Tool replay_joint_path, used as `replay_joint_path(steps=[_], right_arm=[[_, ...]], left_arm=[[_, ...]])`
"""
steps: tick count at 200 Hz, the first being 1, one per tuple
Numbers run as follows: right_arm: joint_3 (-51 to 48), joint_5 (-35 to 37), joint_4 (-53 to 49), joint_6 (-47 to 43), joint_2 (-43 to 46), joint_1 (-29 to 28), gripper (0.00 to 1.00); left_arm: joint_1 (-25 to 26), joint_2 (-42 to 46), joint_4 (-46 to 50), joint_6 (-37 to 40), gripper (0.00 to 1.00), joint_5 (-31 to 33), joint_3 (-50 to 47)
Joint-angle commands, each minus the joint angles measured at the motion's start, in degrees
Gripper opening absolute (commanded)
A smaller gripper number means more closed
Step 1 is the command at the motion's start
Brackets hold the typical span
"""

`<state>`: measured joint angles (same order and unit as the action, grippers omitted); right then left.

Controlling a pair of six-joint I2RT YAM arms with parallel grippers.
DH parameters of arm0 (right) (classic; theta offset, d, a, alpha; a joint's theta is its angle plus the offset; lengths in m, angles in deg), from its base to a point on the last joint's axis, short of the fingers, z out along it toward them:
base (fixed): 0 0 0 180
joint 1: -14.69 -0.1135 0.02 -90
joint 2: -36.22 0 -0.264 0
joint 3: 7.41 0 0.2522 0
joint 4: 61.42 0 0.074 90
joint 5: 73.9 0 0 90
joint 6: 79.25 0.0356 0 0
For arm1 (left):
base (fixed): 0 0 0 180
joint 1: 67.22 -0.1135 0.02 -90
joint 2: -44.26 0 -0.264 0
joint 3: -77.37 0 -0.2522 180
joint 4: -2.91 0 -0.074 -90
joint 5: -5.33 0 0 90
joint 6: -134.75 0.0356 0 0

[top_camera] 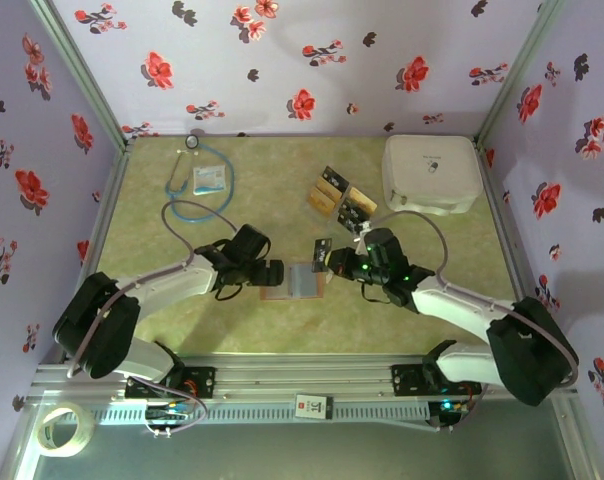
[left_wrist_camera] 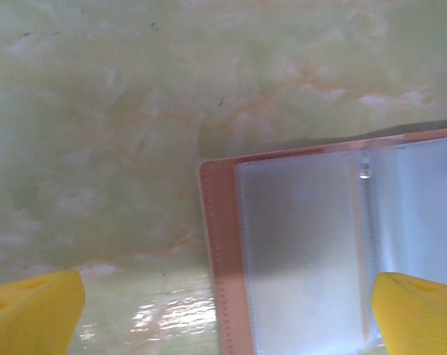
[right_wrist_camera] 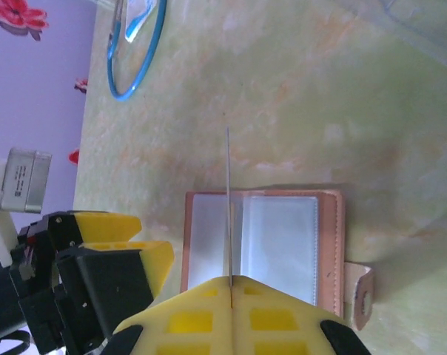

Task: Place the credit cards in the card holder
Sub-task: Insert the credit card into the card slot.

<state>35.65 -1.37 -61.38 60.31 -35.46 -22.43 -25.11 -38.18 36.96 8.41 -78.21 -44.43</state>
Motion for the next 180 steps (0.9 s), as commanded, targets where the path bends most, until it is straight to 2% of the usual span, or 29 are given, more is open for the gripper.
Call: replay_joint_path(steps=[1,67,180], right_arm=[[2.33,-0.37,1.66,-0.66,-2.85,-2.33,0.0],[8.46,-0.32,2.27,-2.1,-12.71,-7.49,0.0],[5.97,1.31,5.65,-2.11,-17.56,-7.59,0.0]], left_arm=[[0.26,-0.75,1.17,-0.57,1.0,3.23,-0.94],[0.2,-2.49,0.56,0.05,1.0,4.35,-1.11],[0.17,-2.8,-1.98,1.02,1.0,4.0,-3.23]])
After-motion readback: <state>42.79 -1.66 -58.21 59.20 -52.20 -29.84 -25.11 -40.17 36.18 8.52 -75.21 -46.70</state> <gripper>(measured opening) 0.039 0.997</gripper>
